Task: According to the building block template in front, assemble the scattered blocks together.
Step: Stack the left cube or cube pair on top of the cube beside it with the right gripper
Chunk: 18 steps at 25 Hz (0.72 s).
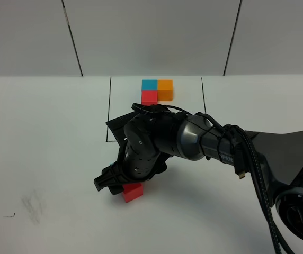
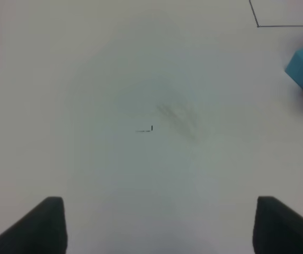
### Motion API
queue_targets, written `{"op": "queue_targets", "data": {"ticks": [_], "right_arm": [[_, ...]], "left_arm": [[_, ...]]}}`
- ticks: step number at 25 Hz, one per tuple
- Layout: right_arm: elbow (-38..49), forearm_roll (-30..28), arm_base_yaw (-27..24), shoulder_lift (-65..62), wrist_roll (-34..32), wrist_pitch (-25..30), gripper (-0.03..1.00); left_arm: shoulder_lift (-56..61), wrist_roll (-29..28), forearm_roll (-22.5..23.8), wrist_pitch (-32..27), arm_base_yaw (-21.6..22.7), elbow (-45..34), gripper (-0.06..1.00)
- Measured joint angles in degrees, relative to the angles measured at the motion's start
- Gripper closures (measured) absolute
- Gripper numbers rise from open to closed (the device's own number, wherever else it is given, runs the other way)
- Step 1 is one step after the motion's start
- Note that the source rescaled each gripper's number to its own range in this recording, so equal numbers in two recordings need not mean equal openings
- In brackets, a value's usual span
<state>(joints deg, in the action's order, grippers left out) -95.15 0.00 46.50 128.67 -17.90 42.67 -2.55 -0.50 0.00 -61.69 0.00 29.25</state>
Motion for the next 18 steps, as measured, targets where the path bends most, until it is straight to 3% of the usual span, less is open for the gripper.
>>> {"op": "queue_targets", "data": {"ticks": [12,16,18], "right_arm": [[-0.06,-0.34,0.00,2.39,1.49,2.75,0.52],[-0.06,0.00,0.00,2.39,1.49,2.30,0.60],[-0.06,0.00,0.00,2.39,1.49,1.73,0.69]], "left_arm": [[0.00,0.00,0.00,0.00,0.00,0.00,0.36],[0.00,0.00,0.00,0.00,0.00,0.00,0.36],[0.00,0.00,0.00,0.00,0.00,0.00,0.36]]}}
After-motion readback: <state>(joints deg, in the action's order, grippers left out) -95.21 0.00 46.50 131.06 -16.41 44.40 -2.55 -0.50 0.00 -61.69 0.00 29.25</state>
